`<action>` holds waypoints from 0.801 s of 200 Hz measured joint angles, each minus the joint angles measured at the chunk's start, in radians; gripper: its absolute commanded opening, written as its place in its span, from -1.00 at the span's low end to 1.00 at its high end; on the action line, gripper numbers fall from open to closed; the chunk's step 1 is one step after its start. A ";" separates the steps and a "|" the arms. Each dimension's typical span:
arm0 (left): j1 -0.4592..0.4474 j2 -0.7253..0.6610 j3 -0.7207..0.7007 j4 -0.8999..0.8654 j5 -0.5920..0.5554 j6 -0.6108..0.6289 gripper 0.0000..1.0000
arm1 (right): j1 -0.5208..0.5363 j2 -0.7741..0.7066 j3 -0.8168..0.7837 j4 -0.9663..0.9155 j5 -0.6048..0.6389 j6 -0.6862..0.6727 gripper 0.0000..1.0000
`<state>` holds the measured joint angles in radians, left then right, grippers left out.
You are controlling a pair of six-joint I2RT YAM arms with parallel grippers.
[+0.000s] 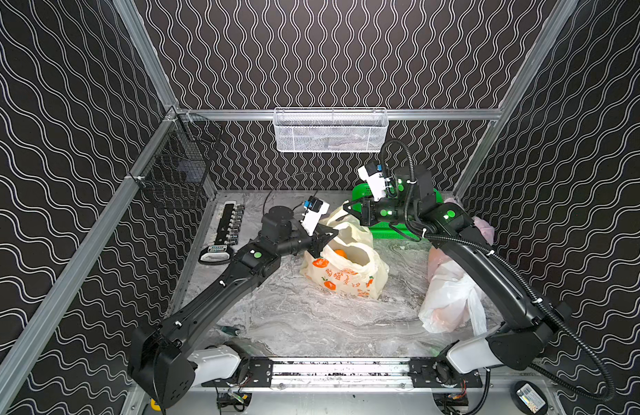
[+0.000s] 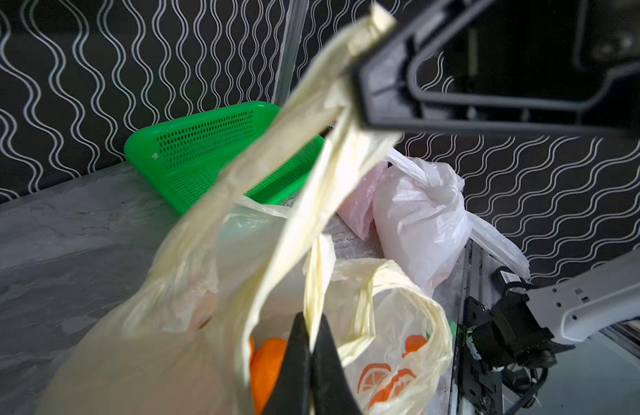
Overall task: Place the oranges into plastic bags & tie knots
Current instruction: Tie the plastic bag at the center of the board.
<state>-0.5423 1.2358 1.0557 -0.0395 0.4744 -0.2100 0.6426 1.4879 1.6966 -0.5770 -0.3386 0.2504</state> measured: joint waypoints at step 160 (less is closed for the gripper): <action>0.056 -0.008 -0.006 0.039 0.088 -0.075 -1.00 | 0.030 0.081 0.113 0.001 0.142 -0.399 -1.00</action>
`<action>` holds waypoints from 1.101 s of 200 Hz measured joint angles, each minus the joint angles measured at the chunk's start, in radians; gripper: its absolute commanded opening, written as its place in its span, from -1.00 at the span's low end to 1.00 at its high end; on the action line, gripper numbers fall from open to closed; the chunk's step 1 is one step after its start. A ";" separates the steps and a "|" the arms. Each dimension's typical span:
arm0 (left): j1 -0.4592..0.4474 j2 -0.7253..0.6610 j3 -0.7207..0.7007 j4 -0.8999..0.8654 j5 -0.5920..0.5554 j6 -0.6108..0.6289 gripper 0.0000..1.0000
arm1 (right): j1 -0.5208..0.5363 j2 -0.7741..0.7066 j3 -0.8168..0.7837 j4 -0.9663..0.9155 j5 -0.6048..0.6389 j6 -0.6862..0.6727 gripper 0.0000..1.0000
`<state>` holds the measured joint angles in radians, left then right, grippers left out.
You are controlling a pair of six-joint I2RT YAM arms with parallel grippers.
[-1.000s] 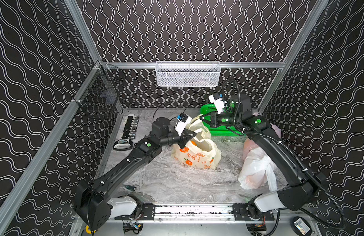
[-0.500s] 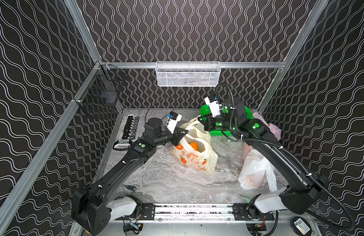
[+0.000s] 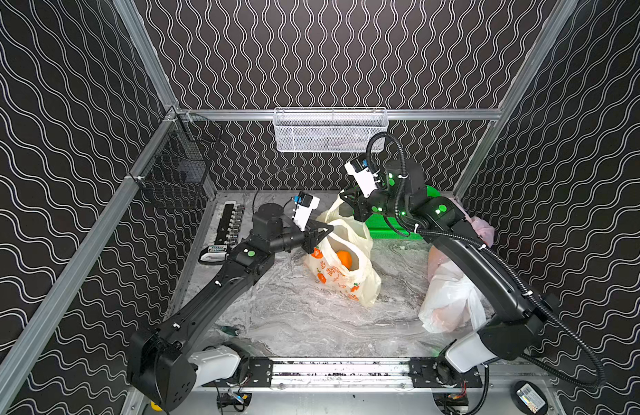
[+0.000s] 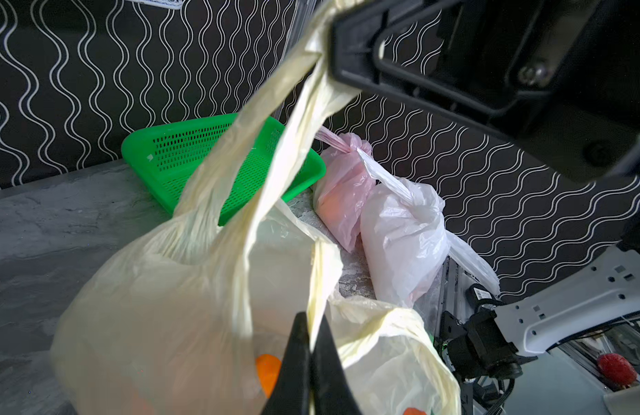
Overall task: Place the oranges into plastic bags & tie knots
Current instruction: Tie the plastic bag at the center of the board.
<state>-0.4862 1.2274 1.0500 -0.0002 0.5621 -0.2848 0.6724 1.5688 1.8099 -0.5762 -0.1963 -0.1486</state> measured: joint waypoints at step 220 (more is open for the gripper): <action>-0.327 -0.164 -0.048 0.050 -0.221 -0.101 -1.00 | -0.011 -0.084 -0.101 0.132 -0.460 -0.096 -1.00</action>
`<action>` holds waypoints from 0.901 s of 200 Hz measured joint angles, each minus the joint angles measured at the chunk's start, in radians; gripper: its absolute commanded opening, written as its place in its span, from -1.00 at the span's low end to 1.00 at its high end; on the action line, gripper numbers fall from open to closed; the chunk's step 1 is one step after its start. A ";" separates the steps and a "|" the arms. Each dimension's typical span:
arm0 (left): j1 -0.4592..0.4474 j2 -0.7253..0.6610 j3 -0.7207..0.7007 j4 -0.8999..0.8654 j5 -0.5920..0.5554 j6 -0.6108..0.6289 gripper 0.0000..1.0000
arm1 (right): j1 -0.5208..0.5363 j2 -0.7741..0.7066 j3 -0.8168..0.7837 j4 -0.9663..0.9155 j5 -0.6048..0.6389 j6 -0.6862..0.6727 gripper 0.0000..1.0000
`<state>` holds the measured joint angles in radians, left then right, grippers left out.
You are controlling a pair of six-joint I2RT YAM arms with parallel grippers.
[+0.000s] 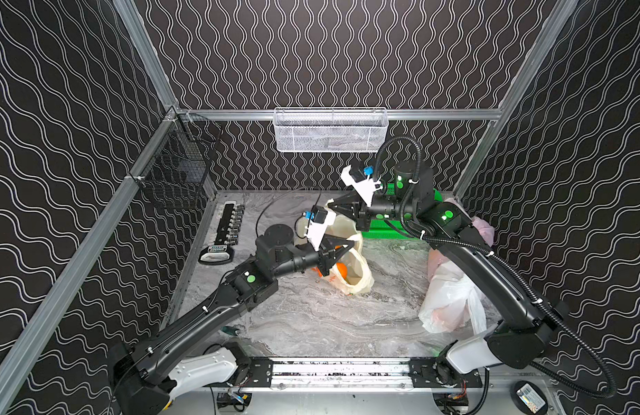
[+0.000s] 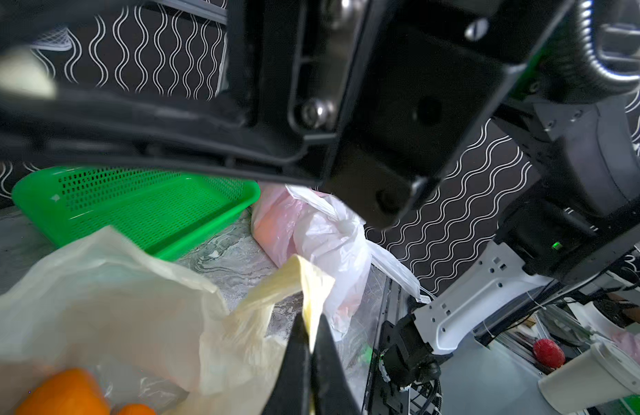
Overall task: Place the oranges into plastic bags & tie knots
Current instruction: Tie the plastic bag at the center of the board.
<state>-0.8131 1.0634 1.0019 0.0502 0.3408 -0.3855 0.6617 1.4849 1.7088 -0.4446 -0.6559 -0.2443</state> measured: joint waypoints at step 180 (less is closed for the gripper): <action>0.159 -0.118 -0.206 -0.029 -0.073 0.011 -1.00 | 0.121 -0.145 -0.276 0.075 0.386 0.079 -1.00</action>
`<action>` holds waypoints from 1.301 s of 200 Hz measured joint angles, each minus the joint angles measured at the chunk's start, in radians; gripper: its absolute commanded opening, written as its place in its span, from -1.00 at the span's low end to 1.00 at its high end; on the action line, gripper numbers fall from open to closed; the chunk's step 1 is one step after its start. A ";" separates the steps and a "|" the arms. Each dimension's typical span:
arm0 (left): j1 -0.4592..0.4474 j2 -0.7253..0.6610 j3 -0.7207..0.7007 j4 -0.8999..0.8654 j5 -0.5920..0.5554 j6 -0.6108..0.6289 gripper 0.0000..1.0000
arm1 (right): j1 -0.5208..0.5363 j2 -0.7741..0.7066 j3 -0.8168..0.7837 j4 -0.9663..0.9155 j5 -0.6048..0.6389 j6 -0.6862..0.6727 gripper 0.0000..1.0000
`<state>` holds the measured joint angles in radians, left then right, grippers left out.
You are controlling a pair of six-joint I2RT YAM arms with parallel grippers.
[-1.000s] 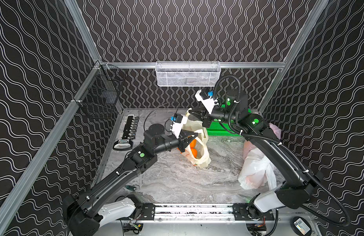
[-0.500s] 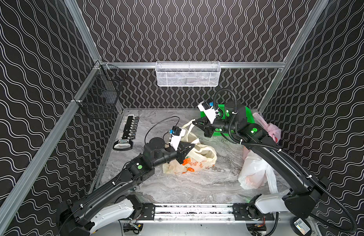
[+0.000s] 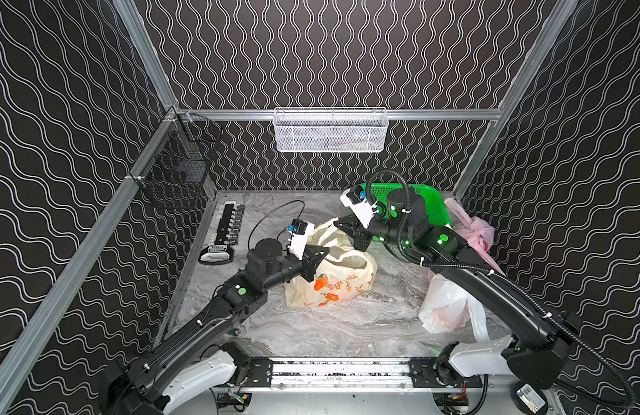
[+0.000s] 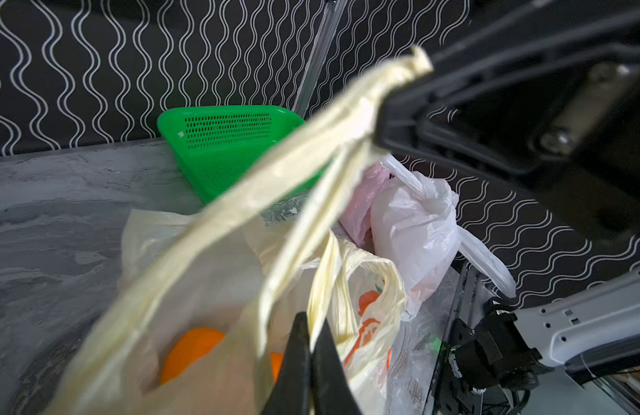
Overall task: Place the oranges into plastic bags & tie knots
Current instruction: Tie the plastic bag at the center of the board.
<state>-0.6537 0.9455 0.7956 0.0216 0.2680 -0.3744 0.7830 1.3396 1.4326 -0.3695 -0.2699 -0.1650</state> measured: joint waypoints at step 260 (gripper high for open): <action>0.188 -0.008 0.137 -0.310 0.166 0.069 -0.38 | 0.179 -0.133 -0.609 0.527 0.048 -0.043 -1.00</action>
<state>-0.4660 0.9375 0.9321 -0.2882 0.4335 -0.3054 0.9623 1.2064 0.8238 0.1577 -0.2218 -0.2077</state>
